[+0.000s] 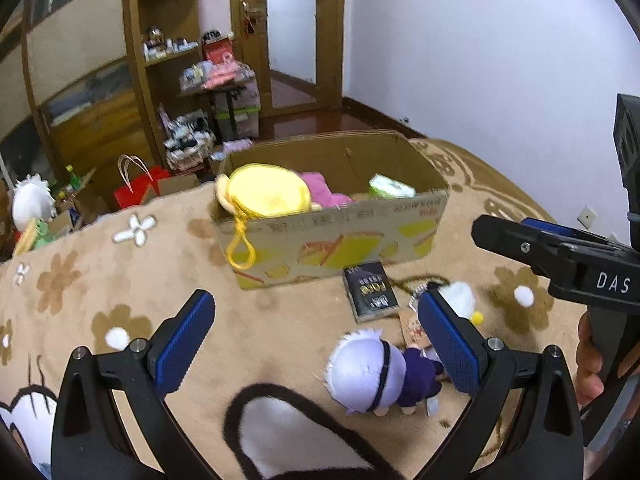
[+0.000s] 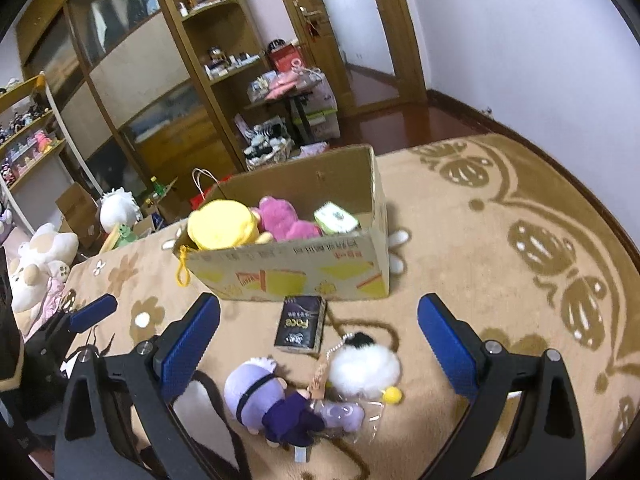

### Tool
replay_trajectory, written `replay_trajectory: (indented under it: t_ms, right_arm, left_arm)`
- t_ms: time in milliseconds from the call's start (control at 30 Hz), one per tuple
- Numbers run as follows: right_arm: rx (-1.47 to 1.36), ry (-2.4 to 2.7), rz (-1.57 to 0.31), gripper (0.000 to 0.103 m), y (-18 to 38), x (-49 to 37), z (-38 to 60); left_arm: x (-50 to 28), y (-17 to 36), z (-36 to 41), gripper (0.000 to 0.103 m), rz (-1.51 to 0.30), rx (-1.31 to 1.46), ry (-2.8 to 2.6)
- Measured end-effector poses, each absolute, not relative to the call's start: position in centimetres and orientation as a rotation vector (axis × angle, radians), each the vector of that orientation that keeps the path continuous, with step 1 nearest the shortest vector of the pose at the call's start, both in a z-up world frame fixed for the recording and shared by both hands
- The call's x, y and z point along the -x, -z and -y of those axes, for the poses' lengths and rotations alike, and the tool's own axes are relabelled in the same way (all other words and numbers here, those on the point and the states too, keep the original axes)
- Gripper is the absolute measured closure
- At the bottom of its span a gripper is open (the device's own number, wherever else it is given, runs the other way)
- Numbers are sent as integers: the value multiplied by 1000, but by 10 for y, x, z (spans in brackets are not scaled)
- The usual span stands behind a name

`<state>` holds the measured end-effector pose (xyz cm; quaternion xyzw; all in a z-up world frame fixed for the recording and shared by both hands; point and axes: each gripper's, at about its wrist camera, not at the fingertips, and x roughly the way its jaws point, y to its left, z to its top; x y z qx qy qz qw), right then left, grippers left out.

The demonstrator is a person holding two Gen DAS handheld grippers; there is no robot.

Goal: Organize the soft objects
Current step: 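Lower left tool onto the white-haired doll and close on it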

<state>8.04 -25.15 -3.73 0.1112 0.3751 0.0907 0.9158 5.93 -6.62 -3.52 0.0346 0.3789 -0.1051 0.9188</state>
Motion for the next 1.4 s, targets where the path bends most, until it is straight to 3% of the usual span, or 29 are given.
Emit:
replay_trajectory:
  t_ms: [1067, 1300, 1400]
  right_arm:
    - [-275, -86, -1113, 0, 137, -115, 249]
    - [-298, -78, -1155, 10, 154, -118, 254]
    - [-284, -80, -1157, 12, 154, -119, 254]
  left_arm:
    - [-91, 143, 113, 2, -1096, -136, 264]
    - [-95, 151, 109, 1, -1149, -92, 266]
    - [-95, 153, 107, 6, -1166, -66, 280]
